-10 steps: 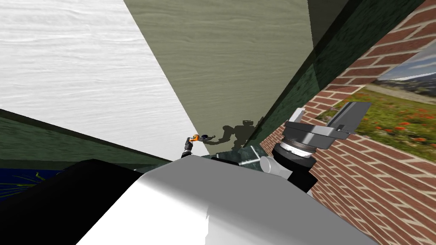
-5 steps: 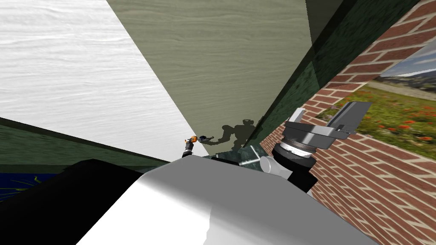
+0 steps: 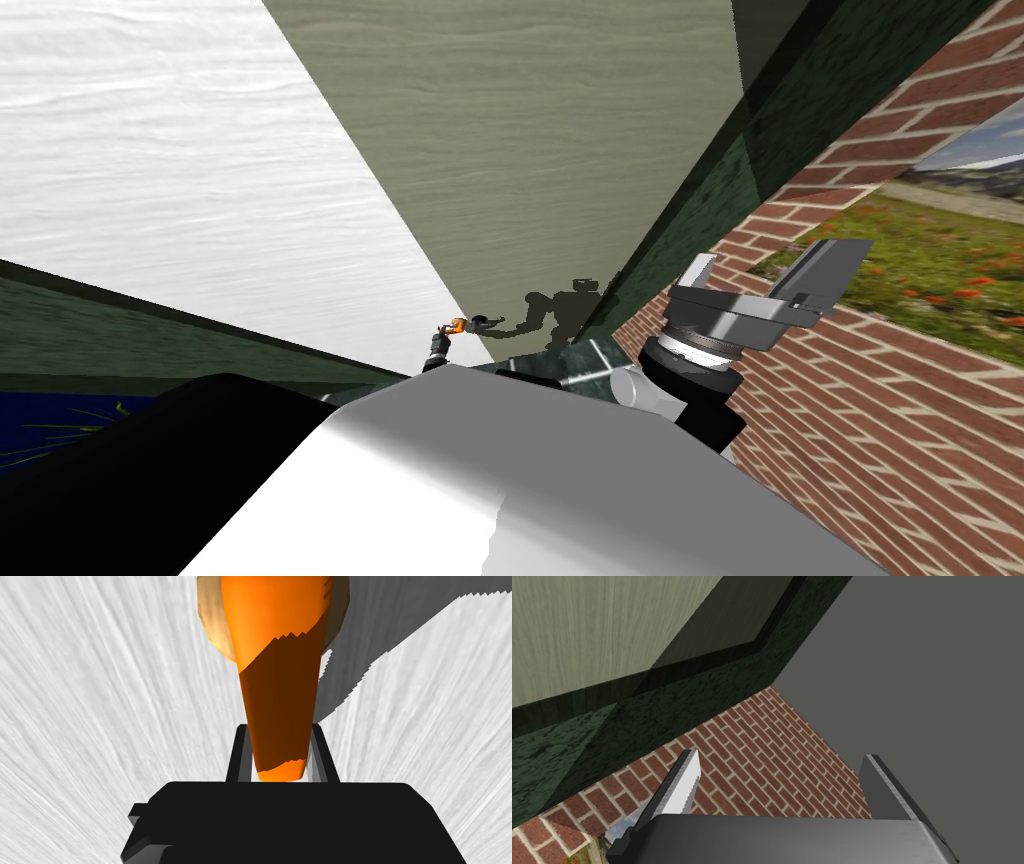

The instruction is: Pull the door open

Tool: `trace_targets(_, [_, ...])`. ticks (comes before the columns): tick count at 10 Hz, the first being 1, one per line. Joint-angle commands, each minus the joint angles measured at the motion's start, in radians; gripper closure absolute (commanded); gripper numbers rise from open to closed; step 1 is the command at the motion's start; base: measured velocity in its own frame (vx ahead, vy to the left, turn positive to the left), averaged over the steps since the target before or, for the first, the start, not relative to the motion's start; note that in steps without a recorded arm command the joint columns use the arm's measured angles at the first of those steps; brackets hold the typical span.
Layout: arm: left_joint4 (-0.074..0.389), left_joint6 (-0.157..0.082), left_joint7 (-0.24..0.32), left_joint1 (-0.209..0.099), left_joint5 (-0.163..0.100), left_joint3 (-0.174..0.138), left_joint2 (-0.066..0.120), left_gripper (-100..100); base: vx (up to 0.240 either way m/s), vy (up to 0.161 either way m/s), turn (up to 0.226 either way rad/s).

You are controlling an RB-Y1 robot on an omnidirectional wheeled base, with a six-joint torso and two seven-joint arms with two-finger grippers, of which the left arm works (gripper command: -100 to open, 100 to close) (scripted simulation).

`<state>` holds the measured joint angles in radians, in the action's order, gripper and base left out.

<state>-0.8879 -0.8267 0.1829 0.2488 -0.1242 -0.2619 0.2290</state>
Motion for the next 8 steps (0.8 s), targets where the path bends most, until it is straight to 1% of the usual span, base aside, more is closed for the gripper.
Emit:
trace_targets(1, [0.048, -0.021, -0.002, -0.007, -0.005, -0.015, 0.011, 100, -0.069, 0.027, -0.020])
trace_targets(2, [0.050, -0.020, 0.000, 0.000, -0.008, -0.021, 0.017, 100, -0.051, 0.002, 0.021])
trace_targets(3, [0.050, -0.020, 0.000, 0.000, -0.008, -0.021, 0.017, 100, -0.035, 0.001, 0.019])
trace_targets(4, [0.056, -0.021, 0.005, 0.019, -0.014, -0.035, 0.034, 100, -0.068, -0.034, 0.041])
trace_targets(5, [0.058, -0.021, 0.007, 0.024, -0.015, -0.038, 0.039, 100, -0.097, -0.025, 0.042])
trace_targets(7, [0.061, -0.025, 0.020, 0.043, -0.016, -0.042, 0.058, 100, -0.108, -0.040, 0.004])
trace_targets(8, [0.083, -0.049, 0.031, 0.018, -0.005, -0.018, 0.057, -100, -0.159, -0.069, -0.069])
